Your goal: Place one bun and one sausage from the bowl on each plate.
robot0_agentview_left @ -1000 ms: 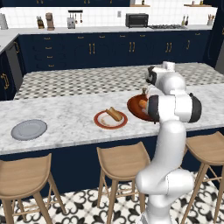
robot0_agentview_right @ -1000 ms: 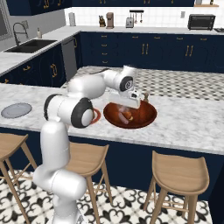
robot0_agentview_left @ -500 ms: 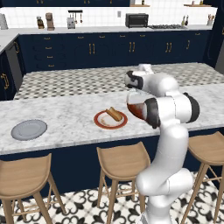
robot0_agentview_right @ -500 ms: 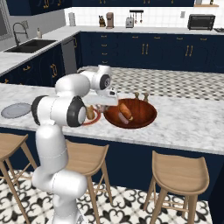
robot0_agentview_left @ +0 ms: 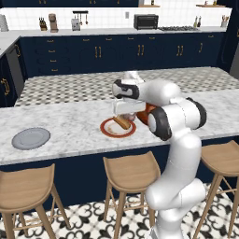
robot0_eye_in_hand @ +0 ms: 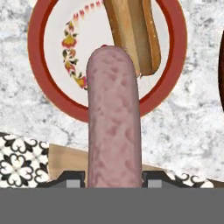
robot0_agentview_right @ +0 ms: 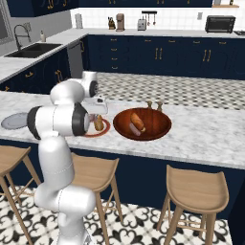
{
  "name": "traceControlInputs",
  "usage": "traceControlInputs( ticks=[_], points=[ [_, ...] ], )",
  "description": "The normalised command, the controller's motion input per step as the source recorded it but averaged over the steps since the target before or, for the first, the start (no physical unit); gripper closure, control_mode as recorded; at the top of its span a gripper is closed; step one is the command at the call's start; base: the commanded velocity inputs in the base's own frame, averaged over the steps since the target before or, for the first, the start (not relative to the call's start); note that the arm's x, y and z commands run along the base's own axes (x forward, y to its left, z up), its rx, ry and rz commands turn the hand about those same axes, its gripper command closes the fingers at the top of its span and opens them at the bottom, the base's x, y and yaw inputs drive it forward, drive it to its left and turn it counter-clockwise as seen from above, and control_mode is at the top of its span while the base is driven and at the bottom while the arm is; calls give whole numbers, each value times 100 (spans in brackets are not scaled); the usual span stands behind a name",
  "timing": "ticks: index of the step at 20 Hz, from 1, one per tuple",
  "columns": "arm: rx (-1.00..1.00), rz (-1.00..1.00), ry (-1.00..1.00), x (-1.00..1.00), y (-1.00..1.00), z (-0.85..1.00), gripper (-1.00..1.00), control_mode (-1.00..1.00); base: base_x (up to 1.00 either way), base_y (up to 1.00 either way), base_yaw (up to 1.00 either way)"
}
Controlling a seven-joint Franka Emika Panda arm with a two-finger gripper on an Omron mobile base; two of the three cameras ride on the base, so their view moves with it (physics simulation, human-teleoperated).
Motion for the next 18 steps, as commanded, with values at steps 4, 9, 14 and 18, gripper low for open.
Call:
traceControlInputs(
  ticks=[4,9,14,18],
  points=[
    [0,0,0,4,89,-33,100,-100,0,0,0],
    [0,0,-1,36,32,-44,100,-100,0,0,0],
    [0,0,0,62,0,-50,100,-100,0,0,0],
    [0,0,0,32,0,-34,100,-100,0,0,0]
  ],
)
